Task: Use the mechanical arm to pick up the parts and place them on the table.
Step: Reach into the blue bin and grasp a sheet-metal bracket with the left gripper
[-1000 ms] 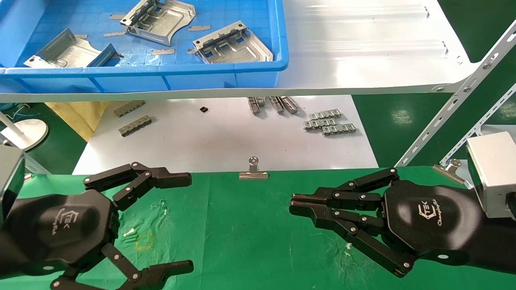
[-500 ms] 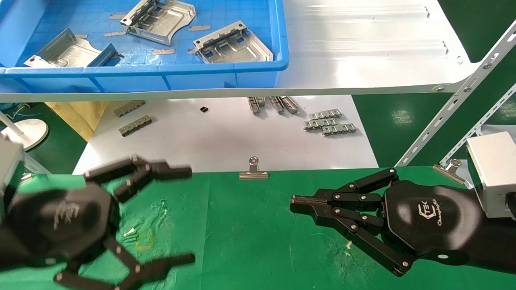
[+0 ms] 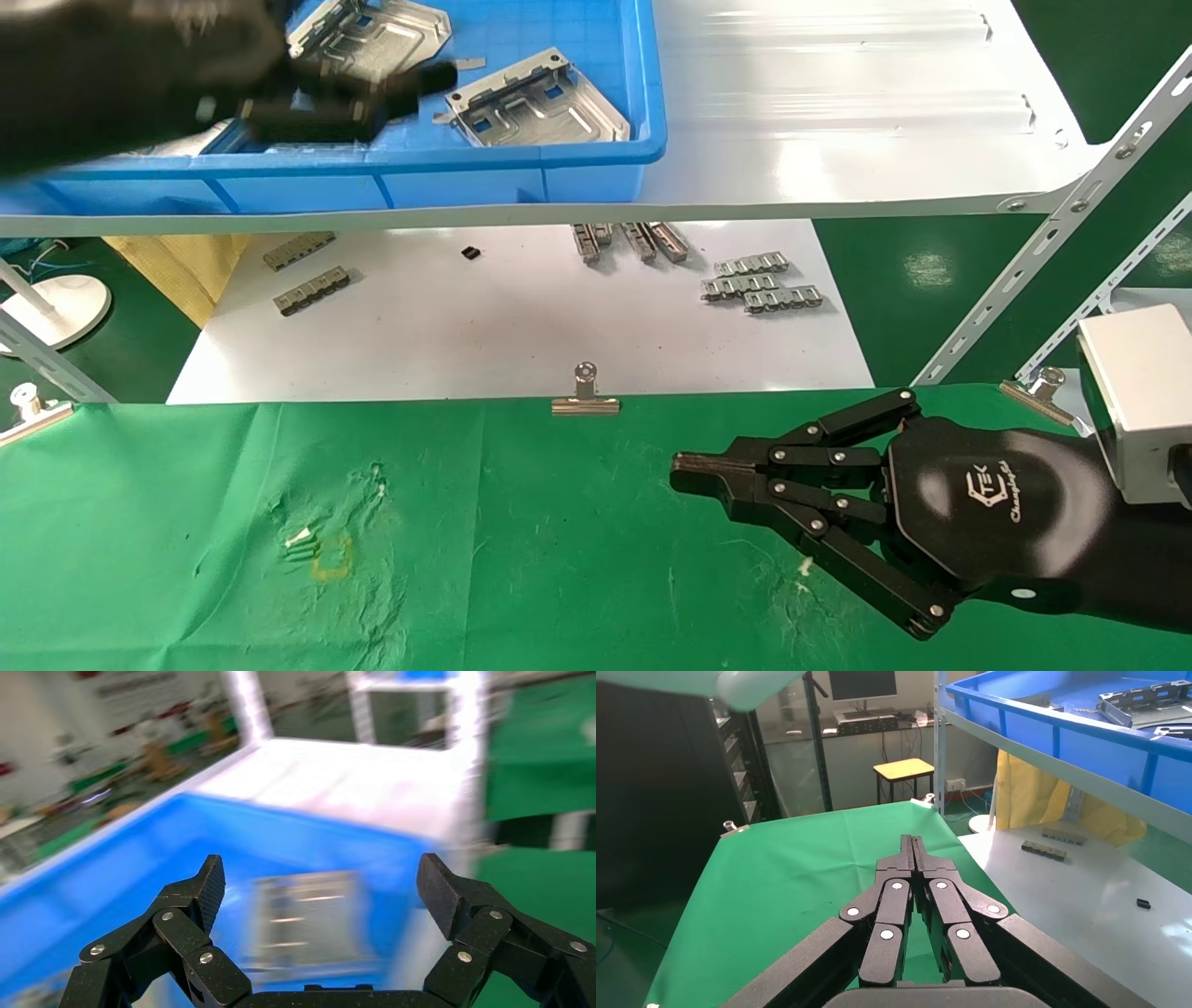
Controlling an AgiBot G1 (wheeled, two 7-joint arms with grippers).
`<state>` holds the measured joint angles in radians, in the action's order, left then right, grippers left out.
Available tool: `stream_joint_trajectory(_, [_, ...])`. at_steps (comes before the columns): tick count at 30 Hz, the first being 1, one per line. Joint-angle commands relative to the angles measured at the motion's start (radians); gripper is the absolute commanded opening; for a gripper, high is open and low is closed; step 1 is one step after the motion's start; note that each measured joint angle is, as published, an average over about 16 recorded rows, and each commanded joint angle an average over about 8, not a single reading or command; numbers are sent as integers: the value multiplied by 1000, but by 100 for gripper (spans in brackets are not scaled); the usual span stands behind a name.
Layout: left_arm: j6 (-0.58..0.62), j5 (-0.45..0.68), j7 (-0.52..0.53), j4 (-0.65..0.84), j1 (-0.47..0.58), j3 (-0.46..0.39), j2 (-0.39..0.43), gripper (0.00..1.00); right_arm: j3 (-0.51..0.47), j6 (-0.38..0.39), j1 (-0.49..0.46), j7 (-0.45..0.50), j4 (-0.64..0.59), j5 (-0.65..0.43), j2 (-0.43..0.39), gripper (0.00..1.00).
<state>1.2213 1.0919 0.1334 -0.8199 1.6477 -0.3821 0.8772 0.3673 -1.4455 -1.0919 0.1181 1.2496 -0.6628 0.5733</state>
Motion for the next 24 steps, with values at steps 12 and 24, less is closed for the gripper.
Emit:
stream_joint_trajectory(12, [-330,244,-88,612,331,-104,253,31,0,0,0,0,0,0,0,100])
stream_joint_trajectory(24, [-497,270,-80,785,381,-114,326,0,0,0,0,0,0,0,0,100])
